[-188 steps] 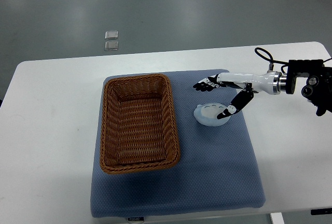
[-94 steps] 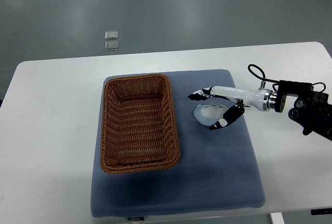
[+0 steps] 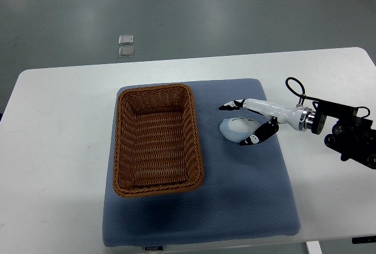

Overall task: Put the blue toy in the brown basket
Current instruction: 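Close the right hand fingers around the pale blue toy, then lift the toy and carry it over the brown wicker basket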

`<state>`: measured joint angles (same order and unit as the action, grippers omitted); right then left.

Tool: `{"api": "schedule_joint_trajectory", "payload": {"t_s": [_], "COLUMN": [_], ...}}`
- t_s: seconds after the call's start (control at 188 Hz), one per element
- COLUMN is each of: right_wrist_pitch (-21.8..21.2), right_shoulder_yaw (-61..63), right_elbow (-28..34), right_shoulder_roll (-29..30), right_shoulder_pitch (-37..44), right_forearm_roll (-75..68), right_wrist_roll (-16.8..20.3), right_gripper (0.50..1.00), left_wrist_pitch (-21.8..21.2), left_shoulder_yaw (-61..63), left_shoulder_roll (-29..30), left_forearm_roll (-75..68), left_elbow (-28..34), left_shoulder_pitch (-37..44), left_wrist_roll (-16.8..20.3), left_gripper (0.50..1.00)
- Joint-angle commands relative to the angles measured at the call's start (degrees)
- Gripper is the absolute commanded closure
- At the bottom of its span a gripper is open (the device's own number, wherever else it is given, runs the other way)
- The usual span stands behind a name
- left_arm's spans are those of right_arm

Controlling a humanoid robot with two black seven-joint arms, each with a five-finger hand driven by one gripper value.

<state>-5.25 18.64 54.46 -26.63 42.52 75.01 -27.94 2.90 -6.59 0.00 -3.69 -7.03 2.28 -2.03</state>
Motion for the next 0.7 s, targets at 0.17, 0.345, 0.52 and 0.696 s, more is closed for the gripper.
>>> {"api": "schedule_joint_trajectory", "payload": {"t_s": [0.17, 0.345, 0.52, 0.696], "right_wrist_pitch": [0.07, 0.68, 0.77, 0.86], "right_shoulder_yaw": [-0.89, -0.89, -0.71, 0.08], "right_elbow": [-0.06, -0.15, -0.15, -0.06], "right_shoulder_roll": [-0.18, -0.27, -0.53, -0.62], "right_shoulder_pitch": [0.19, 0.19, 0.28, 0.63], "right_forearm_roll": [1.80, 2.68, 2.60, 2.24], "right_wrist_roll": [-0.19, -0.37, -0.54, -1.33], "right_gripper": [0.822, 0.877, 1.000, 1.000], "left_wrist_pitch": [0.00, 0.00, 0.00, 0.00], "left_shoulder_yaw": [0.00, 0.00, 0.00, 0.00], "left_shoulder_roll": [0.00, 0.00, 0.00, 0.00], "left_forearm_roll": [0.00, 0.00, 0.00, 0.00], "left_elbow": [0.00, 0.00, -0.08, 0.00], "left_shoulder_pitch": [0.00, 0.00, 0.00, 0.00], "left_wrist_roll": [0.00, 0.00, 0.00, 0.00], "left_gripper": [0.500, 0.500, 0.500, 0.500]}}
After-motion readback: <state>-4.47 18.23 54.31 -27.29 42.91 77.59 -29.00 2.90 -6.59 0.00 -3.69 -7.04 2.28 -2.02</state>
